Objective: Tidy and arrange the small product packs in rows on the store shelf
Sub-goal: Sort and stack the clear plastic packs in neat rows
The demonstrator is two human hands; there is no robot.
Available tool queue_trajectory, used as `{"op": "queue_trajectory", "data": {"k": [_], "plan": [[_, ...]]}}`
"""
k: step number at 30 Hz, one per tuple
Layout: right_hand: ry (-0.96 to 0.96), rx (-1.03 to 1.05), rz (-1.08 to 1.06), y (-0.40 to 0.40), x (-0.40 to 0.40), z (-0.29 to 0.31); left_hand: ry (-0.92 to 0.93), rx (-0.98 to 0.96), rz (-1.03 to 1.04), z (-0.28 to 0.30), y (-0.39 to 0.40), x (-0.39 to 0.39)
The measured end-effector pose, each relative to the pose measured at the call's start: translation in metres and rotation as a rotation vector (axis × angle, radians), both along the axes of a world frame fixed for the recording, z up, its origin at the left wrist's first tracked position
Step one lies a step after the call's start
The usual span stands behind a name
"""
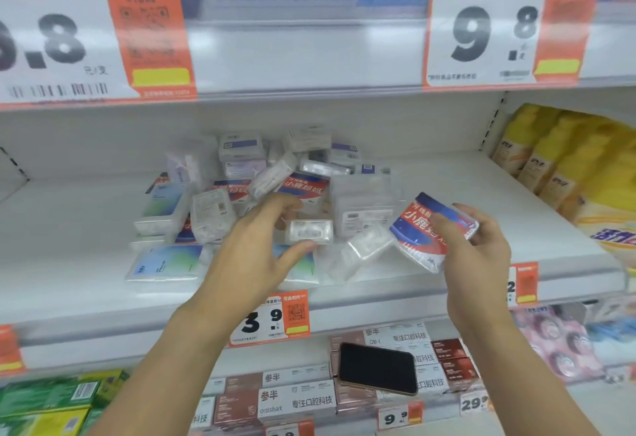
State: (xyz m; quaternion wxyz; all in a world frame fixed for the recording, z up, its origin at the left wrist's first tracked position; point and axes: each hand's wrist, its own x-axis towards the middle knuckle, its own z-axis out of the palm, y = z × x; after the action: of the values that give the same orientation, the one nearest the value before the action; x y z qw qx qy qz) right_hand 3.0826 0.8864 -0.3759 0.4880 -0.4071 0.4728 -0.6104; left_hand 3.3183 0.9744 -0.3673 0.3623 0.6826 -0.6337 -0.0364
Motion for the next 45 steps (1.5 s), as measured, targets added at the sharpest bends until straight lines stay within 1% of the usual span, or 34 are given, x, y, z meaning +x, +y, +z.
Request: {"op": "queue_trajectory", "data": {"k": [2, 3, 6, 7, 11, 12, 14, 15, 17, 19, 21, 24, 25, 27, 29, 31, 33, 38, 40, 42, 43, 44, 45], "plan": [[-0.011, 0.041, 0.061, -0.001, -0.003, 0.000, -0.093, 0.005, -0.016, 0.001, 0.002, -0.002], [-0.007, 0.055, 0.094, -0.002, -0.005, 0.000, -0.110, -0.010, -0.033, 0.003, 0.003, -0.006], [0.024, 0.046, 0.148, -0.003, -0.008, 0.002, -0.045, -0.061, -0.127, 0.018, 0.007, -0.036], [0.033, 0.032, 0.151, -0.002, -0.009, 0.002, -0.076, -0.059, -0.166, 0.021, 0.007, -0.048], [0.031, 0.017, 0.077, -0.005, -0.022, 0.004, -0.372, 0.072, -0.257, 0.006, -0.002, -0.077], [0.024, 0.015, 0.036, -0.008, -0.027, 0.005, -0.409, 0.088, -0.254, 0.001, -0.005, -0.078], [0.048, -0.029, -0.050, -0.012, -0.041, 0.009, -0.418, 0.108, -0.214, -0.005, -0.011, -0.077], [0.101, -0.061, -0.089, -0.014, -0.049, 0.010, -0.424, 0.120, -0.193, -0.006, -0.013, -0.077], [0.281, -0.115, -0.143, -0.022, -0.065, 0.009, -0.424, 0.134, -0.152, -0.004, -0.015, -0.078], [0.442, -0.144, -0.152, -0.034, -0.083, 0.006, -0.383, 0.116, -0.108, 0.002, -0.018, -0.085], [0.557, -0.154, -0.142, -0.051, -0.101, 0.002, -0.332, 0.056, -0.044, 0.008, -0.029, -0.090], [0.771, -0.101, -0.167, -0.075, -0.121, -0.001, -0.281, -0.056, 0.088, 0.012, -0.054, -0.090], [0.853, -0.092, -0.198, -0.078, -0.125, -0.002, -0.299, -0.035, 0.104, 0.013, -0.061, -0.089], [0.964, -0.093, -0.270, -0.079, -0.133, -0.005, -0.358, 0.091, 0.115, 0.012, -0.073, -0.086], [0.987, -0.090, -0.213, -0.074, -0.135, -0.008, -0.383, 0.186, 0.094, 0.009, -0.081, -0.079], [1.040, -0.014, -0.064, -0.072, -0.135, -0.010, -0.324, 0.140, 0.071, 0.007, -0.089, -0.073], [1.135, 0.025, -0.004, -0.072, -0.134, -0.013, -0.242, 0.097, 0.081, 0.010, -0.091, -0.069], [1.145, -0.061, 0.003, -0.065, -0.127, -0.006, 0.009, 0.029, 0.083, 0.022, -0.077, -0.071], [1.075, -0.095, -0.064, -0.056, -0.118, 0.002, 0.058, -0.055, 0.052, 0.028, -0.068, -0.075], [0.913, -0.260, -0.195, -0.041, -0.099, 0.015, 0.154, -0.149, 0.026, 0.036, -0.058, -0.077], [0.815, -0.354, -0.211, -0.031, -0.087, 0.022, 0.245, -0.174, 0.010, 0.040, -0.052, -0.078], [0.686, -0.401, -0.139, -0.019, -0.072, 0.029, 0.352, -0.188, -0.013, 0.045, -0.045, -0.078], [0.551, -0.393, 0.018, -0.007, -0.057, 0.034, 0.458, -0.195, -0.040, 0.048, -0.039, -0.078]]}}
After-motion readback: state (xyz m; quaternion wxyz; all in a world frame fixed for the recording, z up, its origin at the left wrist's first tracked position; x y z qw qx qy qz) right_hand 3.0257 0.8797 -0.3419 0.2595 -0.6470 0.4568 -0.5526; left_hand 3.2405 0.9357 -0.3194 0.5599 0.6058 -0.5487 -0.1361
